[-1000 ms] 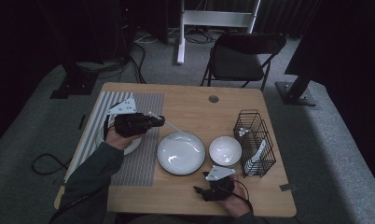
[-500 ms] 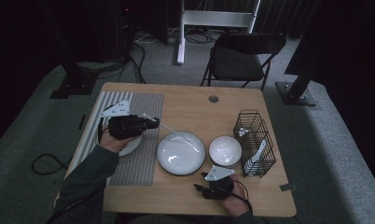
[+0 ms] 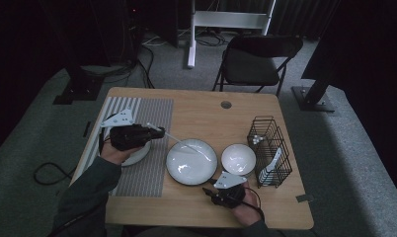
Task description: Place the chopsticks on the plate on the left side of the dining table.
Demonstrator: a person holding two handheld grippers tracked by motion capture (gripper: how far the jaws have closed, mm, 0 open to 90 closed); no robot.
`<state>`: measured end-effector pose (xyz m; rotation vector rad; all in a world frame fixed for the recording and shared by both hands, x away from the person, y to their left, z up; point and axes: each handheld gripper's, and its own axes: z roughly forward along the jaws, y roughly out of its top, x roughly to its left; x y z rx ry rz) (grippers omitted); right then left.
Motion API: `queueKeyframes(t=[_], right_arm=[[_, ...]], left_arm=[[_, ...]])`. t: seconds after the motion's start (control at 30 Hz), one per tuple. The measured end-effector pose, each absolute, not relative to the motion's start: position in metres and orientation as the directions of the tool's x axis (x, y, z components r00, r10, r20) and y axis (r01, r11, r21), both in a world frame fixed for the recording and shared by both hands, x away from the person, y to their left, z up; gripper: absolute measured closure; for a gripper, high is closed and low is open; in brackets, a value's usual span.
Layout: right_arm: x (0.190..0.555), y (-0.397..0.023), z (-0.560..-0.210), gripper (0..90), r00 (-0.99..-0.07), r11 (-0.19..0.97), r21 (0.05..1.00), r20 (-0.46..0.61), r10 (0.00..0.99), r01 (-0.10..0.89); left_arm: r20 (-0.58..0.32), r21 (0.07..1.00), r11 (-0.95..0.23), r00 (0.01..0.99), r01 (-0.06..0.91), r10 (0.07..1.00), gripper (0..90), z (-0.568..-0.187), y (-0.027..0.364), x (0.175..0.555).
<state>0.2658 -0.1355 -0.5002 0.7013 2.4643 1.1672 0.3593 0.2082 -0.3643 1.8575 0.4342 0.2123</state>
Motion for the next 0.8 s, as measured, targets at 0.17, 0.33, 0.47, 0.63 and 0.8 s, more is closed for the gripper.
queueKeyframes(t=[0.17,0.33,0.47,0.63,0.8], right_arm=[[0.268,-0.130,-0.492,58.3,-0.823,0.511,0.813,-0.072,0.563,0.278],[0.269,-0.126,-0.487,56.9,-0.815,0.486,0.829,-0.065,0.575,0.277],[0.271,-0.123,-0.484,61.3,-0.820,0.476,0.844,-0.079,0.567,0.248],[0.274,-0.118,-0.481,63.4,-0.827,0.495,0.850,-0.140,0.544,0.181],[0.276,-0.114,-0.479,62.1,-0.828,0.494,0.854,-0.155,0.540,0.163]], left_arm=[[-0.067,0.944,-0.270,0.912,0.189,0.404,85.0,-0.363,0.214,0.356],[-0.068,0.945,-0.264,0.910,0.190,0.410,85.0,-0.363,0.217,0.355],[-0.070,0.945,-0.264,0.910,0.191,0.410,85.0,-0.363,0.218,0.354],[-0.064,0.944,-0.271,0.912,0.186,0.405,84.9,-0.362,0.218,0.352],[-0.064,0.943,-0.273,0.911,0.188,0.406,85.0,-0.362,0.219,0.350]])
